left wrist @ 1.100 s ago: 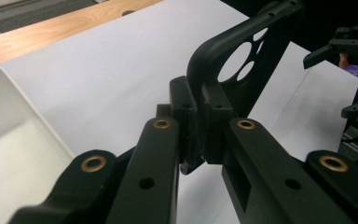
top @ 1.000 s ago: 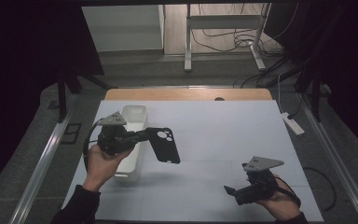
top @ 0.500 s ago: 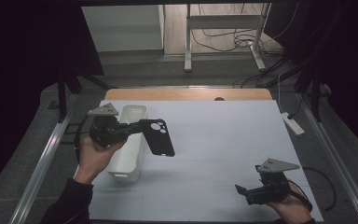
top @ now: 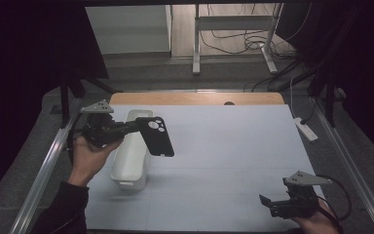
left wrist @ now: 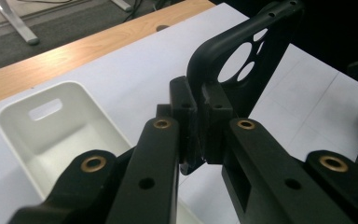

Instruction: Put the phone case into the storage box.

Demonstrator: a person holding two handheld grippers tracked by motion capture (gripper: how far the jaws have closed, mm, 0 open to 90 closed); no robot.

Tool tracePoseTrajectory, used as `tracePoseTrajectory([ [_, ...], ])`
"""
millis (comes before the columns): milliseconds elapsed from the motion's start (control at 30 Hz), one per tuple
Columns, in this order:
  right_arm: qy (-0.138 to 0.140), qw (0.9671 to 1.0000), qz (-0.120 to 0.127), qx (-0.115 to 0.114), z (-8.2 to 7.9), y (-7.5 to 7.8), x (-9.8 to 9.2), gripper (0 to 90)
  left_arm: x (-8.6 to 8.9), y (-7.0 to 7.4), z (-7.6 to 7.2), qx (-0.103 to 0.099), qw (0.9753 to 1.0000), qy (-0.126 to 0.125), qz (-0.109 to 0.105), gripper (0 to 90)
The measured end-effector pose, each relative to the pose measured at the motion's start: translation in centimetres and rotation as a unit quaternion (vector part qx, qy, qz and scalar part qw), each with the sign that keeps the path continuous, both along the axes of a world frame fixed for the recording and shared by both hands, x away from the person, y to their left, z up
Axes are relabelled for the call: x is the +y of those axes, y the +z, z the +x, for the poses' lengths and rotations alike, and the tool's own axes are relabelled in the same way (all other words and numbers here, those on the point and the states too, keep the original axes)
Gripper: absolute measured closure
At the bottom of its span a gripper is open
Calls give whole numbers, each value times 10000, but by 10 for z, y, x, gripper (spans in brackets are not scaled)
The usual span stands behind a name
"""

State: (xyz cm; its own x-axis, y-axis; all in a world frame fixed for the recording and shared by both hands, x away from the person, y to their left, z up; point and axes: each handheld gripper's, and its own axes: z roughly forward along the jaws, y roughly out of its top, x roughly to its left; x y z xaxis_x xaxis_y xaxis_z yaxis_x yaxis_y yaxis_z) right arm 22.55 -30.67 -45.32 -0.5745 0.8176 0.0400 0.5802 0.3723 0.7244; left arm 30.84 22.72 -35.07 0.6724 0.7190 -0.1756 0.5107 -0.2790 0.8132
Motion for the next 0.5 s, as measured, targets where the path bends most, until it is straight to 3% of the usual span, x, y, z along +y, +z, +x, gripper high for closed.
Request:
tracePoseTrajectory([
  [500,-166,9999,2,46,-9,-4,-8,0,29,9,0,-104,9994,285,182,856],
])
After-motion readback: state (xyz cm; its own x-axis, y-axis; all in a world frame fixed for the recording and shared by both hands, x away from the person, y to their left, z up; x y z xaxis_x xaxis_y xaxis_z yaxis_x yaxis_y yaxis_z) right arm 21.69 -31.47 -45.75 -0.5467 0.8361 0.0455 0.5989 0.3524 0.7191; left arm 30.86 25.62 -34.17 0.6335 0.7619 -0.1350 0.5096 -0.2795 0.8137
